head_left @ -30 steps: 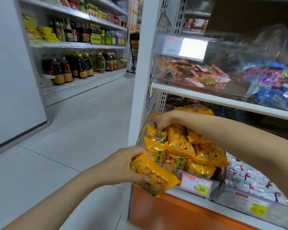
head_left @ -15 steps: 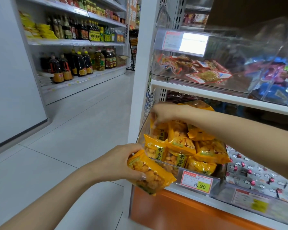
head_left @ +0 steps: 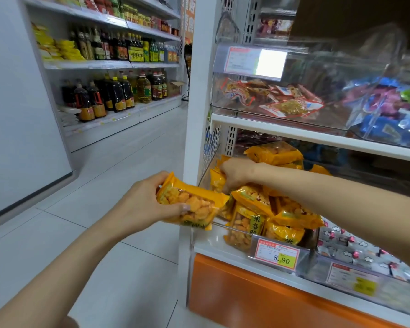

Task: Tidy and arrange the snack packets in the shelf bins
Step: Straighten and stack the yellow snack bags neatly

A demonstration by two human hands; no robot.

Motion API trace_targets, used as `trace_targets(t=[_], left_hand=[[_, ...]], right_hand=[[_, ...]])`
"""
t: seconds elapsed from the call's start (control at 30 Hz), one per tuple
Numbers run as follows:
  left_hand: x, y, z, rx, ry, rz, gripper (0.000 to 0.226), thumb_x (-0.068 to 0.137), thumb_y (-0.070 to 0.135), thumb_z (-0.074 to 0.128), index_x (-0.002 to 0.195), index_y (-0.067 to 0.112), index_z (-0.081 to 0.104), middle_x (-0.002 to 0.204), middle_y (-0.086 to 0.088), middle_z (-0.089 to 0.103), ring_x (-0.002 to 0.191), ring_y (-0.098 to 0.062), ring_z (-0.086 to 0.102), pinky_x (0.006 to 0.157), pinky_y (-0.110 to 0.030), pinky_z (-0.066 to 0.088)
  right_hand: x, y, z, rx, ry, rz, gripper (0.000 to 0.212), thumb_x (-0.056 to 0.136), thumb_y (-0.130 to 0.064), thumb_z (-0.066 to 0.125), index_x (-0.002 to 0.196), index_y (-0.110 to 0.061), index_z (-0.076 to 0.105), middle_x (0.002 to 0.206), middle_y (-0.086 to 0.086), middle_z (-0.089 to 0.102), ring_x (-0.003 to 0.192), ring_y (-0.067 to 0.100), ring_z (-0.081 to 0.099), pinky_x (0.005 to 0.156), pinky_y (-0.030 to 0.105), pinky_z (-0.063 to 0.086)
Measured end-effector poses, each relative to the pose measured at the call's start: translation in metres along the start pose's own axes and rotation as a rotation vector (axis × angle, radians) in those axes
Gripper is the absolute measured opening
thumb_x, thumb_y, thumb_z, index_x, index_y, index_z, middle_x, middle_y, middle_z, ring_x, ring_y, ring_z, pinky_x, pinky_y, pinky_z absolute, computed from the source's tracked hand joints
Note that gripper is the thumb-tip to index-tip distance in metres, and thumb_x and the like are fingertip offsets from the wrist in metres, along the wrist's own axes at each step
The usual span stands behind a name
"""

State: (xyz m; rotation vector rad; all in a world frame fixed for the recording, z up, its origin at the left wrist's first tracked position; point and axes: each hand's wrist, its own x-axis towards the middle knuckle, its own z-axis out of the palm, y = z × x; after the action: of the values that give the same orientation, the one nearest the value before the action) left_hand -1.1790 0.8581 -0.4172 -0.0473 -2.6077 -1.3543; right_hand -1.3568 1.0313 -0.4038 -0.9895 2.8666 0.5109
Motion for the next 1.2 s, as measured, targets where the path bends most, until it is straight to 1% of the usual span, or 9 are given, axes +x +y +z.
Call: trace_targets(t=[0.23,0.37,0.43,0.53,0.63,0.73,0.9,1.07,1.2], left_hand=[[0.000,0.008,0.011,-0.146,0.203,-0.120,0.037,0.059,0.046,0.077,0.080,0.021,0.060,0.077,-0.002,0.067,0.069,-0.019,0.064,0.047,-0.025,0.046],[0.001,0.011,0.020,-0.288,0.262,-0.165,0.031,0.067,0.035,0.082,0.086,0.019,0.063,0.085,-0.004,0.070,0.081,-0.020,0.068,0.056,-0.025,0.049],[0.003,0.013,0.025,-0.388,0.285,-0.198,0.021,0.074,0.026,0.078,0.086,0.019,0.063,0.088,-0.003,0.069,0.081,-0.016,0.067,0.059,-0.018,0.048],[0.003,0.021,0.034,-0.561,0.290,-0.212,0.016,0.077,0.020,0.074,0.087,0.018,0.061,0.084,-0.001,0.068,0.067,-0.005,0.065,0.051,-0.009,0.047],[0.002,0.030,0.039,-0.579,0.244,-0.162,0.025,0.075,0.016,0.076,0.094,0.016,0.060,0.087,0.001,0.066,0.076,-0.009,0.064,0.054,-0.008,0.049],[0.004,0.039,0.032,-0.291,0.166,-0.046,0.045,0.073,0.022,0.079,0.111,0.026,0.054,0.098,0.011,0.062,0.088,-0.006,0.060,0.061,-0.009,0.048],[0.026,0.070,0.030,0.289,0.028,0.130,0.080,0.058,0.054,0.075,0.128,0.032,0.042,0.121,0.004,0.060,0.111,-0.019,0.056,0.090,-0.039,0.048],[0.053,0.082,0.037,0.701,0.008,0.241,0.082,0.070,0.042,0.074,0.136,0.030,0.027,0.100,-0.003,0.062,0.098,-0.031,0.058,0.070,-0.034,0.041],[0.068,0.082,0.039,0.795,-0.066,0.260,0.083,0.069,0.037,0.076,0.135,0.032,0.026,0.085,0.001,0.052,0.088,-0.026,0.055,0.066,-0.031,0.036]], right_hand=[[0.004,0.006,0.003,0.112,0.039,0.008,0.067,0.068,-0.049,0.077,0.117,-0.011,0.051,0.109,0.006,0.061,0.102,0.027,0.058,0.070,0.031,0.044],[-0.025,0.023,-0.008,0.559,0.247,-0.117,0.017,0.082,-0.005,0.063,0.095,-0.016,0.060,0.084,-0.002,0.060,0.084,0.018,0.060,0.077,0.030,0.048],[-0.049,0.026,-0.015,1.010,0.164,-0.162,0.028,0.083,0.007,0.052,0.103,-0.010,0.060,0.087,0.003,0.065,0.084,0.017,0.061,0.083,0.031,0.049],[-0.076,0.028,-0.019,1.367,-0.129,-0.279,0.053,0.077,-0.009,0.056,0.129,-0.010,0.046,0.115,0.009,0.065,0.101,0.020,0.064,0.084,0.028,0.053],[-0.086,0.018,-0.013,1.300,-0.072,-0.293,0.049,0.081,-0.011,0.070,0.125,-0.018,0.050,0.115,-0.001,0.067,0.105,0.013,0.064,0.084,0.024,0.051],[-0.090,0.018,-0.015,1.284,0.128,-0.267,0.043,0.076,-0.002,0.073,0.111,-0.020,0.056,0.099,-0.007,0.067,0.094,0.005,0.065,0.080,0.019,0.050],[-0.099,0.023,-0.025,1.047,0.296,-0.297,0.051,0.070,-0.007,0.080,0.115,-0.013,0.057,0.103,-0.007,0.064,0.094,0.000,0.061,0.084,0.016,0.047],[-0.100,0.017,-0.005,0.724,0.406,-0.132,0.080,0.070,-0.034,0.080,0.135,-0.015,0.036,0.127,0.008,0.056,0.113,0.023,0.056,0.095,0.036,0.046],[-0.104,0.015,0.020,0.204,0.376,0.010,0.086,0.074,-0.052,0.071,0.140,-0.013,0.034,0.139,0.012,0.046,0.135,0.025,0.034,0.114,0.039,0.017]])
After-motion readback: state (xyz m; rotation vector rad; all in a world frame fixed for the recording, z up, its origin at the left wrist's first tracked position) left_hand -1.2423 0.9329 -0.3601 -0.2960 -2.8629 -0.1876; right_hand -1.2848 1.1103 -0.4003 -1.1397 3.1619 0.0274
